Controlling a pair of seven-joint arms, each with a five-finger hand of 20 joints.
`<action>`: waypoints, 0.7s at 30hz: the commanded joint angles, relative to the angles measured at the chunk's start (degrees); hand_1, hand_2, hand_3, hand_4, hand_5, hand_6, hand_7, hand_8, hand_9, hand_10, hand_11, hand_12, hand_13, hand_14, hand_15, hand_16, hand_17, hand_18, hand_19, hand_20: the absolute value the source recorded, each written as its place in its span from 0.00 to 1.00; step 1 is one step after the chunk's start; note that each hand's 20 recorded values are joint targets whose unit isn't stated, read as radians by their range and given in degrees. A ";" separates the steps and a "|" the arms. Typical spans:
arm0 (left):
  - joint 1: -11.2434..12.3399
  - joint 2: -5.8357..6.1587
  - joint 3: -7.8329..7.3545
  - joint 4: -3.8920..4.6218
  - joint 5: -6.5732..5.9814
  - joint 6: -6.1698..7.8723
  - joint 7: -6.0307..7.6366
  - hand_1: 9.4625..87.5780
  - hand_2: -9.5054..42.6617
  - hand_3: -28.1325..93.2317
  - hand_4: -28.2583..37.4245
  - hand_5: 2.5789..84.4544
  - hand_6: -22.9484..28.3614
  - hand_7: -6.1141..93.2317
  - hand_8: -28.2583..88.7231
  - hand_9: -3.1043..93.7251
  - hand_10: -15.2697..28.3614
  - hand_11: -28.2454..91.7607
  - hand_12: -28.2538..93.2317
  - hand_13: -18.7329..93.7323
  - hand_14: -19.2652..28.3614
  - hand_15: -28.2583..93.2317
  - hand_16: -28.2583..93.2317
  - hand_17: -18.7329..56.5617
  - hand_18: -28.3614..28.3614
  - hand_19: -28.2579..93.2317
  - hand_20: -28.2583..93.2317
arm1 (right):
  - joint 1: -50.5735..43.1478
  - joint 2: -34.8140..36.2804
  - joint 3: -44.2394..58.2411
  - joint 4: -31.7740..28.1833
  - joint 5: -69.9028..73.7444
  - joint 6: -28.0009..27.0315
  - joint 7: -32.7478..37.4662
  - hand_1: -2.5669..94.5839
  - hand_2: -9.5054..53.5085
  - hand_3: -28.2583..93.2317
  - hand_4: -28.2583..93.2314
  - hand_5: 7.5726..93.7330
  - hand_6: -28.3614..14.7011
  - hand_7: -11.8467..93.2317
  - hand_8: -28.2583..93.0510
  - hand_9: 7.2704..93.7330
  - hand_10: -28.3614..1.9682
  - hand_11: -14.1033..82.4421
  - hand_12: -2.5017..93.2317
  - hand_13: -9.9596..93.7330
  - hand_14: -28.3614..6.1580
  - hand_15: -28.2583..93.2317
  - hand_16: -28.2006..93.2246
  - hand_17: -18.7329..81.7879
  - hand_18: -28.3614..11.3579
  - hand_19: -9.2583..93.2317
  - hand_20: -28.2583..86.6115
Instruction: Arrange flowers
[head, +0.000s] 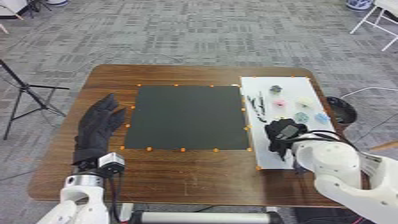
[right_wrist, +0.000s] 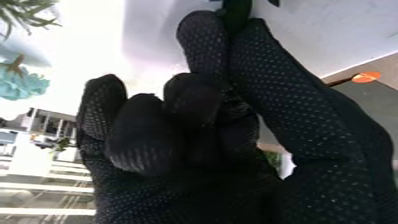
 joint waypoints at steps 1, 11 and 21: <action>-2.75 1.93 0.40 0.17 -0.25 -1.07 0.90 0.34 0.05 0.79 0.14 0.34 0.48 0.38 0.12 0.28 0.60 0.53 0.38 0.38 0.68 0.58 0.25 0.16 0.84 0.59 0.36 | -5.78 2.01 1.98 0.70 0.75 9.45 -0.47 0.43 0.00 0.92 0.16 0.76 0.67 0.64 0.42 0.83 0.58 0.81 0.59 0.84 0.54 0.92 0.55 0.56 0.19 0.94 0.57; -8.85 4.44 2.81 1.33 0.29 -4.67 0.89 0.33 0.06 0.79 0.13 0.34 0.48 0.37 0.12 0.28 0.60 0.53 0.39 0.38 0.69 0.58 0.25 0.16 0.84 0.59 0.37 | 3.45 -1.06 3.31 1.50 0.42 17.07 0.13 0.40 0.00 0.93 0.20 0.77 0.68 0.65 0.45 0.85 0.59 0.83 0.58 0.86 0.55 0.94 0.55 0.58 0.18 0.97 0.58; -12.95 7.00 4.29 1.76 2.46 -8.54 -1.33 0.33 0.06 0.79 0.13 0.34 0.48 0.36 0.13 0.28 0.60 0.52 0.39 0.38 0.69 0.57 0.26 0.16 0.84 0.59 0.37 | 5.96 -3.43 6.46 0.88 1.22 6.39 3.81 0.42 0.00 0.90 0.13 0.77 0.69 0.61 0.41 0.83 0.60 0.82 0.60 0.84 0.55 0.93 0.56 0.56 0.19 0.96 0.58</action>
